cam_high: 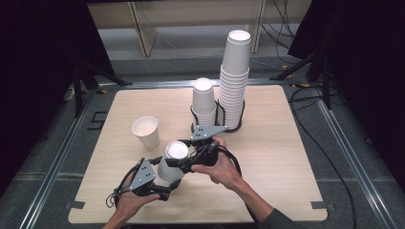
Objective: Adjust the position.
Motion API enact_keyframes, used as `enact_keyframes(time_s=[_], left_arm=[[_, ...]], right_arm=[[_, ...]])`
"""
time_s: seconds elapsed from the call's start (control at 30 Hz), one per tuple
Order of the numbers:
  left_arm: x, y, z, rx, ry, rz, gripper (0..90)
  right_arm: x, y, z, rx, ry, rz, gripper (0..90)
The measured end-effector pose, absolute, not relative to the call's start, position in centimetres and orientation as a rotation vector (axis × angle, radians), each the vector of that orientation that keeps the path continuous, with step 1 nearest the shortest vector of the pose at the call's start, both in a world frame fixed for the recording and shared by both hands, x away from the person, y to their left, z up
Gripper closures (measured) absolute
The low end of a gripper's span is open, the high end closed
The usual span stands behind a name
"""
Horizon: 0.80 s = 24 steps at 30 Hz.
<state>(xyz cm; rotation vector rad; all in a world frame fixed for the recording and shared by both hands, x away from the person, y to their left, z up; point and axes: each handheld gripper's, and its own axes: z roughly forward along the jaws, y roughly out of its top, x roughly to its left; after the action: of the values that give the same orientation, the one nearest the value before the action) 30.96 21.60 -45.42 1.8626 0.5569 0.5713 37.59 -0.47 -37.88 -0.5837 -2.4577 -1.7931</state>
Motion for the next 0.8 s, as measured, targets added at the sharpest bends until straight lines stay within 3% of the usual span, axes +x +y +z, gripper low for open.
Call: enact_keyframes(time_s=[0.2, 0.5, 0.8], left_arm=[[31.0, 21.8, -45.3, 1.876, 0.541, 0.569, 6.0], [31.2, 22.2, -45.5, 1.732, 0.544, 0.503, 1.3], [31.2, 22.6, -45.3, 1.685, 0.562, 0.475, 12.7]], right_arm=[[37.6, -0.5, -37.8, -0.574, -2.452, -1.793, 24.2], [37.7, -1.2, -37.1, -0.590, -2.388, -1.851, 25.2], [38.1, -2.9, -35.9, -0.679, -2.360, -1.903, 25.3]])
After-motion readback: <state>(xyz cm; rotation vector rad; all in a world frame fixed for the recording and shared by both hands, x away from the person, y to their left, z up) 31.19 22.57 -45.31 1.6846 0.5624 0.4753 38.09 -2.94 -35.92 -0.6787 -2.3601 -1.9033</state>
